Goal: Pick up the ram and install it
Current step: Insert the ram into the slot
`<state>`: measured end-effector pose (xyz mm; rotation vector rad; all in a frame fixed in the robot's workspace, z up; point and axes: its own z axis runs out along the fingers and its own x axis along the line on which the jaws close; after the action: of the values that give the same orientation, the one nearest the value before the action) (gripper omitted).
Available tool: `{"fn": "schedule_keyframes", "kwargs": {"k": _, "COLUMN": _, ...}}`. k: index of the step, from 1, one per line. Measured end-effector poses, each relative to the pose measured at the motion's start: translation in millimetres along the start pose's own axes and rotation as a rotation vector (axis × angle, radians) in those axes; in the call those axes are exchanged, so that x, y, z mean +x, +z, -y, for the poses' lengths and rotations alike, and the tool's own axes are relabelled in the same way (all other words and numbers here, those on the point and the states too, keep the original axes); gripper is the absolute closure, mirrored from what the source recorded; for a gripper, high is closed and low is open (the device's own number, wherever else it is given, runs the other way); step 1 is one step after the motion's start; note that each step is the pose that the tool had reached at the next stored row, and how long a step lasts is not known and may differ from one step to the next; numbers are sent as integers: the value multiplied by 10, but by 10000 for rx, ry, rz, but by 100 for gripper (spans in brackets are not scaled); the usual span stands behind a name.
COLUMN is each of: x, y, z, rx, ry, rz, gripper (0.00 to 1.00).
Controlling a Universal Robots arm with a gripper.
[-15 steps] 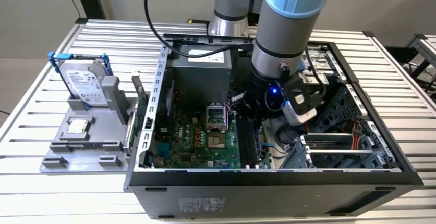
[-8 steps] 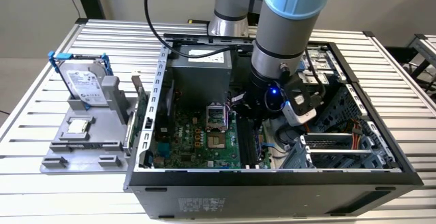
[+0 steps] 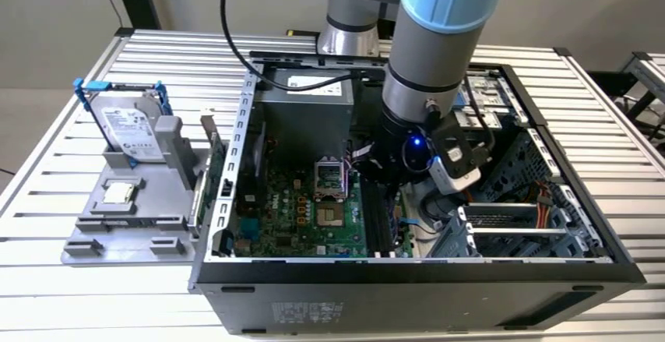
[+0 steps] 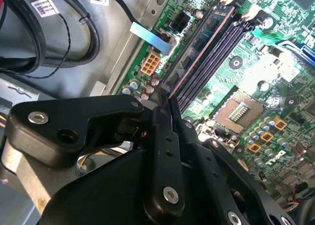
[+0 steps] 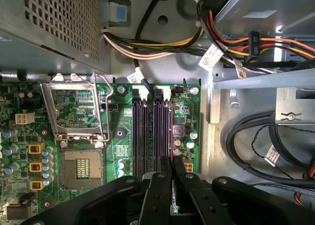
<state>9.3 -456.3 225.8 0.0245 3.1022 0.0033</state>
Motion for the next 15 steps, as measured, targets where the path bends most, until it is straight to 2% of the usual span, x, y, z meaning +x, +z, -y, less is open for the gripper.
{"fn": "schedule_keyframes", "kwargs": {"k": 8, "x": 9, "y": 41, "z": 1, "rx": 13, "ry": 65, "rz": -1, "gripper": 100}}
{"fn": "schedule_keyframes", "kwargs": {"k": 15, "x": 11, "y": 44, "z": 0, "rx": 10, "ry": 156, "rz": 1, "gripper": 100}}
